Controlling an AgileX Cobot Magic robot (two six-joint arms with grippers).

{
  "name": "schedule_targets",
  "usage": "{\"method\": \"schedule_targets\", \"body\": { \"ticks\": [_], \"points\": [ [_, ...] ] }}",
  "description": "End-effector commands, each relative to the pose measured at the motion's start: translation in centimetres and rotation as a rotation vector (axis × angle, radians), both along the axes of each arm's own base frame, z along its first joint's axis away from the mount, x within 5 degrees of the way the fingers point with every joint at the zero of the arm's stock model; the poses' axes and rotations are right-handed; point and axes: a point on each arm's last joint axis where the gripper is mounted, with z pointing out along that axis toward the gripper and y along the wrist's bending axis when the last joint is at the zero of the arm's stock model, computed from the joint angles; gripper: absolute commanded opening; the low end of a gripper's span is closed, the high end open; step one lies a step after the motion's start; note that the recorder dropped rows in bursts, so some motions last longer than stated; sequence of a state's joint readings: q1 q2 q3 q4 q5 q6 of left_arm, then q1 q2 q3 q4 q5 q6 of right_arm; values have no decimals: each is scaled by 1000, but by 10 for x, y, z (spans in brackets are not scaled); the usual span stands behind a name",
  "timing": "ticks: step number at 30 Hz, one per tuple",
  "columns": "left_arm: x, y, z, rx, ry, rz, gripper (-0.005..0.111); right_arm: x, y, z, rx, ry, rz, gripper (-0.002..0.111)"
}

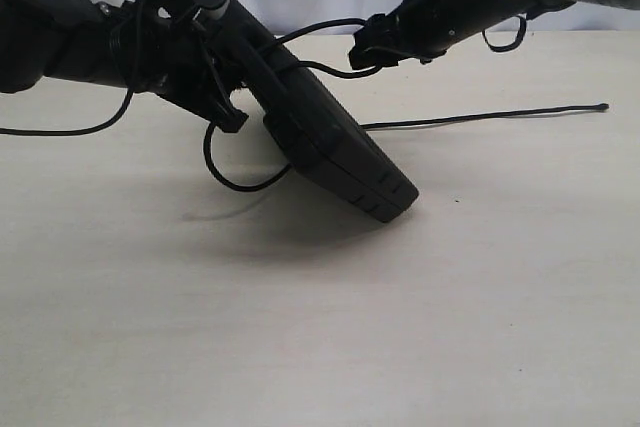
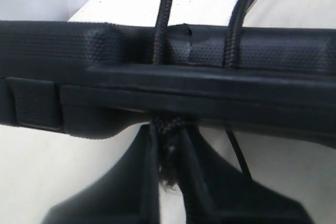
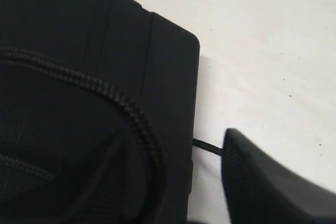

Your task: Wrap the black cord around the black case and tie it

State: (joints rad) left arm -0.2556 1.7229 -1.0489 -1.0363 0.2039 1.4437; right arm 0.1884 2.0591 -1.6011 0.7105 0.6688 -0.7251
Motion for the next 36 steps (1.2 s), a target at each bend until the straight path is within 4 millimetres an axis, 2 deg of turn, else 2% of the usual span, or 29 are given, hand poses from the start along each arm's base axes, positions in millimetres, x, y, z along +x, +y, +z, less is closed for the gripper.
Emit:
{"method": "schedule_targets", "body": {
  "ticks": [1,5,8,11,16,20,29,36],
  "points": [
    [1,1,3,36,-27,-12,7,1,0,3,-4,-30,6,7],
    [1,2,3,54,-36,-18,32,-2,0,9,7,-24,11,5],
    [0,2,8,49,-46,-22,50,-6,0,23,15,-41,21,5],
    [-7,2,22,73,-80,-67,60,-12,0,38,28,-61,20,5],
    [-28,-1,41,132,-69,-234,61,-20,0,58,58,-75,15,5],
    [-37,-1,41,154,-6,-293,61,-24,1,64,86,-54,16,5],
    [-30,-2,-9,167,141,-292,61,-32,6,66,140,18,63,5],
    [-13,2,-33,244,91,-247,61,-34,7,65,141,38,81,5]
  ]
}}
